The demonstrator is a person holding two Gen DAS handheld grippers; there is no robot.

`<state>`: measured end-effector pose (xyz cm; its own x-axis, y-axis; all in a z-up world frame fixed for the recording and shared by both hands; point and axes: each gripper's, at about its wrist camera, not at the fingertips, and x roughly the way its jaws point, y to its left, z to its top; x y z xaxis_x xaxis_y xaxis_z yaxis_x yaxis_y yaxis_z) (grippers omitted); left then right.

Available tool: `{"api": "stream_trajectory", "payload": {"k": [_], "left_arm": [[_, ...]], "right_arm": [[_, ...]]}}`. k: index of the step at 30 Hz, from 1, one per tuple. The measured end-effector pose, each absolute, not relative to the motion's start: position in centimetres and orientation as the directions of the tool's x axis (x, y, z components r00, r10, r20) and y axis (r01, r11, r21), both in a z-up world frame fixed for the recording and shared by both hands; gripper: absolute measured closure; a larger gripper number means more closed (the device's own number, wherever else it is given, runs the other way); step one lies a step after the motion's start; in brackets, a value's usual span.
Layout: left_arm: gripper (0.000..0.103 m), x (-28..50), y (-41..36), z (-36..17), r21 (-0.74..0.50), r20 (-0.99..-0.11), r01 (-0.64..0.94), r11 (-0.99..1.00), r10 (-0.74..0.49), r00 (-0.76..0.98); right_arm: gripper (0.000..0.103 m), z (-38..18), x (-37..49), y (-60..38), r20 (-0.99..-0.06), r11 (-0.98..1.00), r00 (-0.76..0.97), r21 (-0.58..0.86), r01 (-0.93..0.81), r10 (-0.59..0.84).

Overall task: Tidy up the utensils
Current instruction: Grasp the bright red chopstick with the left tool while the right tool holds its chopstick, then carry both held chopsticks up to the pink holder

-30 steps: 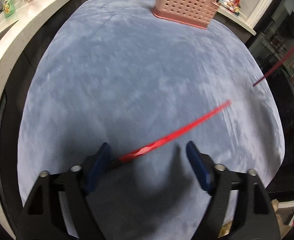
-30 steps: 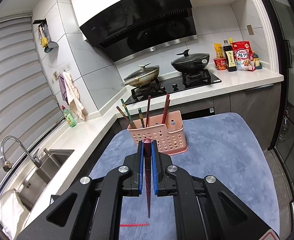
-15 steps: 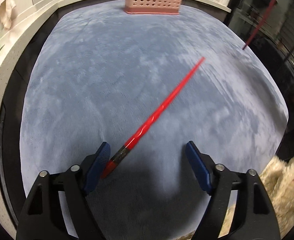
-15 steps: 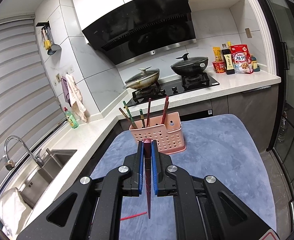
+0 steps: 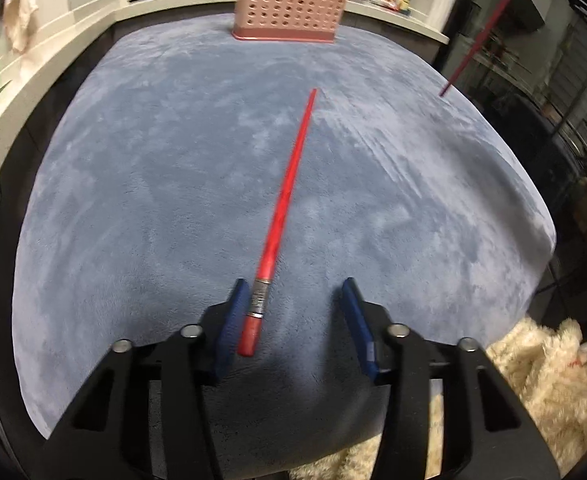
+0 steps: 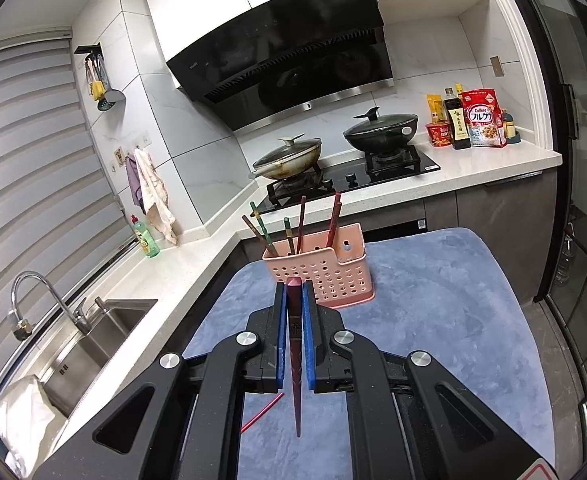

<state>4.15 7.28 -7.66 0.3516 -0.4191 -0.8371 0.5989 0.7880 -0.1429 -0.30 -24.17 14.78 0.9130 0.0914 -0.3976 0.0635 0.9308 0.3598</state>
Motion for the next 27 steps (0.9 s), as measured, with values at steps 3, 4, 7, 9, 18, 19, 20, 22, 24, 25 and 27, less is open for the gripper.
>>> {"api": "stream_trajectory", "payload": {"k": [3, 4, 7, 9, 18, 19, 20, 22, 24, 25, 27], "left_arm": [[0.085, 4.5, 7.9, -7.8, -0.147, -0.832, 0.544, 0.826, -0.400, 0.384], [0.087, 4.5, 8.1, -7.8, -0.150, -0.832, 0.534, 0.832, -0.398, 0.387], [0.091, 4.6, 8.2, -7.7, -0.143, -0.834, 0.522, 0.841, -0.387, 0.395], [0.093, 4.5, 8.0, -7.5, -0.136, -0.835, 0.523, 0.842, -0.381, 0.396], [0.096, 4.2, 7.0, -1.4, -0.178, -0.770, 0.532, 0.828, -0.454, 0.448], [0.096, 4.4, 6.9, -0.1, -0.181, -0.756, 0.531, 0.828, -0.462, 0.463], [0.096, 4.6, 6.7, 0.8, -0.181, -0.747, 0.528, 0.830, -0.465, 0.475], [0.096, 5.3, 6.5, 2.8, -0.181, -0.727, 0.521, 0.834, -0.470, 0.501], [0.096, 6.2, 6.2, 4.6, -0.181, -0.705, 0.510, 0.841, -0.473, 0.529], [0.096, 7.0, 6.0, 6.0, -0.182, -0.687, 0.507, 0.842, -0.478, 0.547], [0.096, 8.3, 5.5, 8.0, -0.173, -0.659, 0.500, 0.849, -0.477, 0.581]], "right_arm": [[0.095, 14.8, -0.3, -24.1, -0.399, 0.930, 0.912, 0.363, 0.061, 0.096], [0.095, 14.9, -0.2, -24.1, -0.399, 0.930, 0.912, 0.363, 0.060, 0.097], [0.095, 15.2, -0.1, -24.1, -0.397, 0.931, 0.913, 0.360, 0.058, 0.097], [0.095, 15.2, -0.2, -24.2, -0.396, 0.931, 0.913, 0.360, 0.060, 0.094], [0.095, 15.7, -0.2, -24.6, -0.385, 0.934, 0.919, 0.352, 0.068, 0.078], [0.095, 15.7, -0.3, -24.6, -0.383, 0.934, 0.920, 0.352, 0.068, 0.078], [0.095, 15.8, -0.1, -24.6, -0.380, 0.934, 0.922, 0.351, 0.066, 0.078], [0.095, 16.0, 0.1, -24.7, -0.375, 0.935, 0.924, 0.348, 0.063, 0.078], [0.095, 16.3, 0.6, -24.7, -0.366, 0.937, 0.927, 0.345, 0.055, 0.081], [0.095, 16.4, 0.8, -24.7, -0.362, 0.938, 0.929, 0.342, 0.051, 0.081], [0.095, 16.7, 1.7, -24.8, -0.355, 0.941, 0.931, 0.334, 0.047, 0.080]]}}
